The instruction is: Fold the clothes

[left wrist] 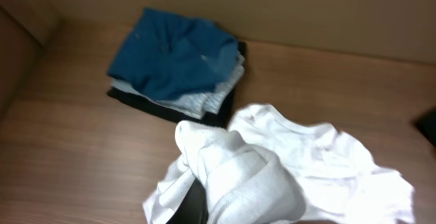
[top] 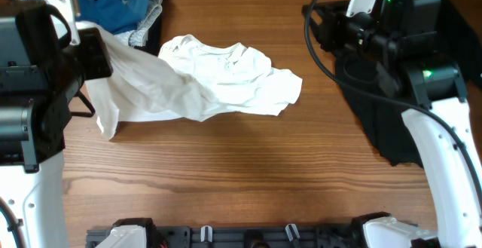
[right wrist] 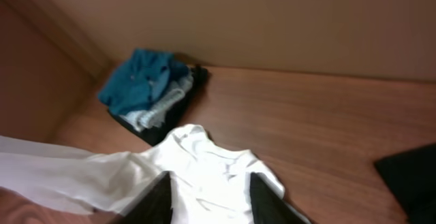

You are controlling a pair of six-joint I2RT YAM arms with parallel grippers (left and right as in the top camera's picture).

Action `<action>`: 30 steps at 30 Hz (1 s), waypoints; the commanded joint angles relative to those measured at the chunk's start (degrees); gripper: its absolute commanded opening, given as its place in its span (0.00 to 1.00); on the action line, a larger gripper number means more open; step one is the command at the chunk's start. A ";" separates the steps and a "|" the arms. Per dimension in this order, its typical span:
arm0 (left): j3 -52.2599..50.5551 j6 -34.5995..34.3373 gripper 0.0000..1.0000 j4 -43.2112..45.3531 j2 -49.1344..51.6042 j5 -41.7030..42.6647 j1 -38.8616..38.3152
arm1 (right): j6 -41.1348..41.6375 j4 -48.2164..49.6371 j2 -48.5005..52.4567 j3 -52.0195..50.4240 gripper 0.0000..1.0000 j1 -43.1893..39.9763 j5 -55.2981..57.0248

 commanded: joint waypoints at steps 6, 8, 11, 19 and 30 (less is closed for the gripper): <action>0.68 -0.81 0.04 -5.46 1.79 6.58 0.24 | -1.40 6.95 24.79 -1.05 0.64 4.96 1.73; 0.68 -0.81 0.04 -6.05 2.54 6.58 0.24 | -1.62 10.01 30.71 -1.05 0.65 5.44 1.81; 0.68 -1.64 0.04 -6.56 3.80 6.56 0.24 | -2.38 12.04 37.90 -1.05 0.65 7.06 5.60; 0.68 -1.64 0.04 -6.84 6.34 6.58 0.24 | -1.95 12.63 45.31 -1.07 0.62 8.33 13.14; 0.68 -1.62 0.04 -6.32 6.34 5.95 0.24 | 0.63 12.55 36.06 0.52 0.04 6.62 13.33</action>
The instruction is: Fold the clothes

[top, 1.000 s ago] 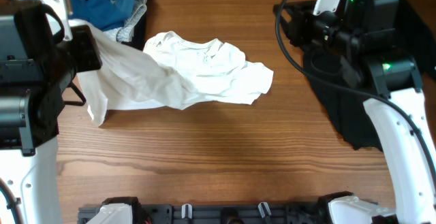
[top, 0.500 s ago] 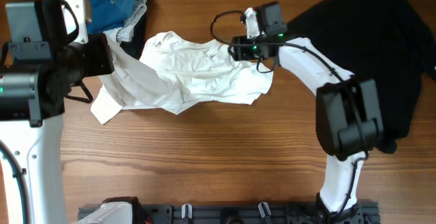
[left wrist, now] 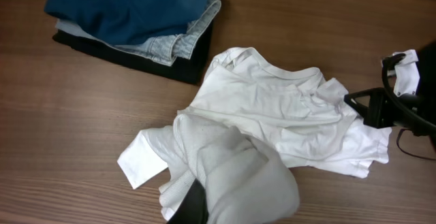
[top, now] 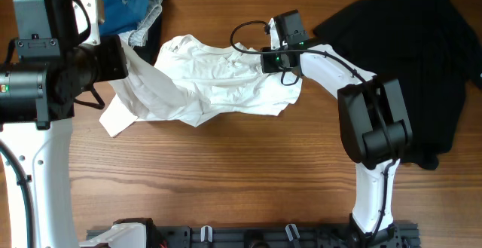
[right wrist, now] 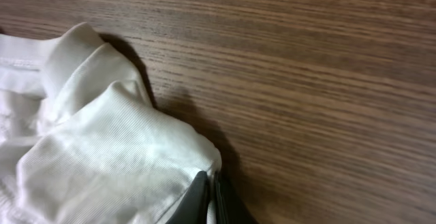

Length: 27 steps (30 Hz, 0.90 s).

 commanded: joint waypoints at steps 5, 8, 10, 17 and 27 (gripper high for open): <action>0.70 -0.96 0.04 4.50 0.15 -8.92 0.26 | 0.44 -3.21 -27.15 1.33 0.04 -10.25 1.88; 0.70 -0.94 0.04 7.54 0.09 -15.04 0.26 | -0.87 -5.95 -39.12 1.33 0.04 -19.30 -0.37; 0.70 -0.96 0.04 9.25 -0.31 -18.03 0.26 | -2.14 -8.04 -45.88 1.33 0.04 -24.20 -0.66; 0.70 -1.44 0.04 11.28 -6.05 -20.15 0.26 | -2.23 -19.58 -53.70 1.31 0.04 -29.42 -0.52; 0.68 -4.61 0.04 1.95 1.49 -17.88 0.26 | -2.38 -34.67 -37.51 1.29 0.04 -29.07 -5.16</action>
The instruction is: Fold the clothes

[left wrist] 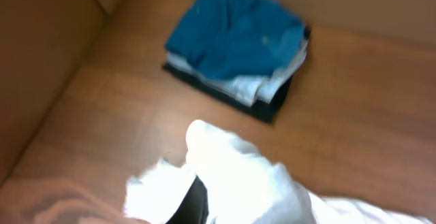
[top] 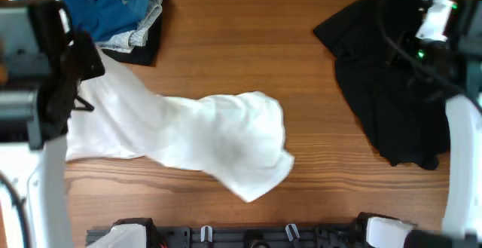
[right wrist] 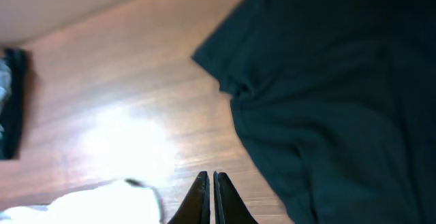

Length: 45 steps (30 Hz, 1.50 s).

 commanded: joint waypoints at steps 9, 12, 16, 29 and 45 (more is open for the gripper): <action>0.42 -1.64 0.04 1.73 14.01 2.49 0.26 | -8.76 -10.56 15.15 -3.54 0.39 17.03 -10.95; 0.42 -2.45 0.04 3.13 14.01 2.47 0.26 | -8.07 -9.29 15.15 -12.11 0.40 25.31 -10.97; 0.42 -2.71 0.04 3.98 14.01 2.49 0.26 | -3.65 0.13 15.13 -23.56 0.49 36.26 -10.19; 0.42 -2.71 0.04 3.89 14.01 2.51 0.26 | 12.61 15.19 15.13 -39.12 0.56 48.54 5.55; 0.44 -2.25 0.04 7.28 2.12 0.70 1.33 | 0.70 1.66 -7.32 -5.49 0.04 9.81 2.19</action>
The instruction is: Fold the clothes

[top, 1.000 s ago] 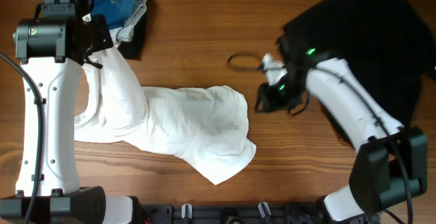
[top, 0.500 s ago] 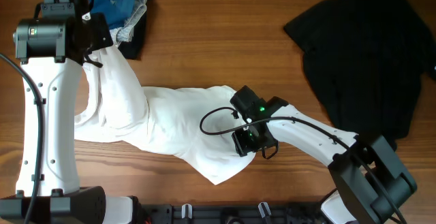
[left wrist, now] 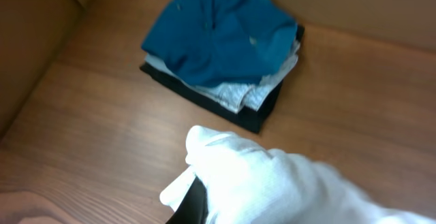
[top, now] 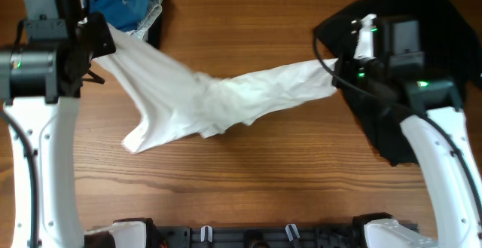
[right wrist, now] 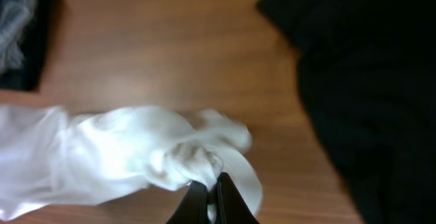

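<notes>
A white shirt (top: 226,97) hangs stretched across the table between my two grippers. My left gripper (top: 111,41) is shut on its left end, near the back left corner; in the left wrist view the white cloth (left wrist: 272,183) bunches over the dark finger (left wrist: 194,203). My right gripper (top: 337,71) is shut on the shirt's right end, and its jaws (right wrist: 210,195) pinch a wad of the white fabric (right wrist: 122,156). A loose flap of the shirt droops toward the front left.
A folded stack of blue, grey and black clothes (top: 128,3) sits at the back left corner, also seen as the folded stack (left wrist: 218,54). A crumpled black garment (top: 422,75) lies on the right, just behind my right gripper, shown as the black garment (right wrist: 368,67).
My right gripper was shut on nothing over the black garment; now it is shut on the shirt's right end. The shirt, then sagging toward the front middle, is pulled out between both grippers.
My left gripper held one end of the crumpled white shirt throughout. The right gripper was first high at the right, then shut at the shirt's right edge, then away over the black garment with the shirt sagging frontward. Now both grippers hold the shirt stretched out.
</notes>
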You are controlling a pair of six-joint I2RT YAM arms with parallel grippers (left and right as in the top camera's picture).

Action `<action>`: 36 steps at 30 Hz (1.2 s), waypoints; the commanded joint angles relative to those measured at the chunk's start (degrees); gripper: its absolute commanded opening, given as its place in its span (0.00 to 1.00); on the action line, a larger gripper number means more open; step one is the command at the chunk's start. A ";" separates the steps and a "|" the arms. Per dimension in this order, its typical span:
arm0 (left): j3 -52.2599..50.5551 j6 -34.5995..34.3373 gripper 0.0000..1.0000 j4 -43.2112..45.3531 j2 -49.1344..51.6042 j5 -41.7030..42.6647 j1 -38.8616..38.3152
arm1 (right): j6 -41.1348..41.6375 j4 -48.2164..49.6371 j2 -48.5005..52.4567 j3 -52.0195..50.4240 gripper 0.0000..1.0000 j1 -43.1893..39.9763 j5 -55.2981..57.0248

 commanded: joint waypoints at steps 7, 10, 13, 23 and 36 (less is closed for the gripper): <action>0.44 -0.74 0.04 1.20 -6.62 -1.22 7.28 | -5.92 -2.25 -2.23 8.35 0.04 -18.29 -5.53; 0.44 -0.76 0.04 1.88 -6.62 -1.22 7.98 | -7.48 -2.29 -2.23 12.74 0.04 -23.87 -9.99; 0.44 -0.76 0.04 3.50 -7.02 -1.20 7.98 | -8.92 -2.40 -2.23 16.44 0.04 -27.71 -15.45; 0.42 -0.81 0.04 2.89 -9.57 11.45 7.98 | -13.35 -7.98 -1.09 22.62 0.04 -31.04 -21.11; 0.42 -0.72 0.04 0.87 10.69 15.93 4.52 | -15.04 -12.79 9.40 22.62 0.04 -30.97 -20.17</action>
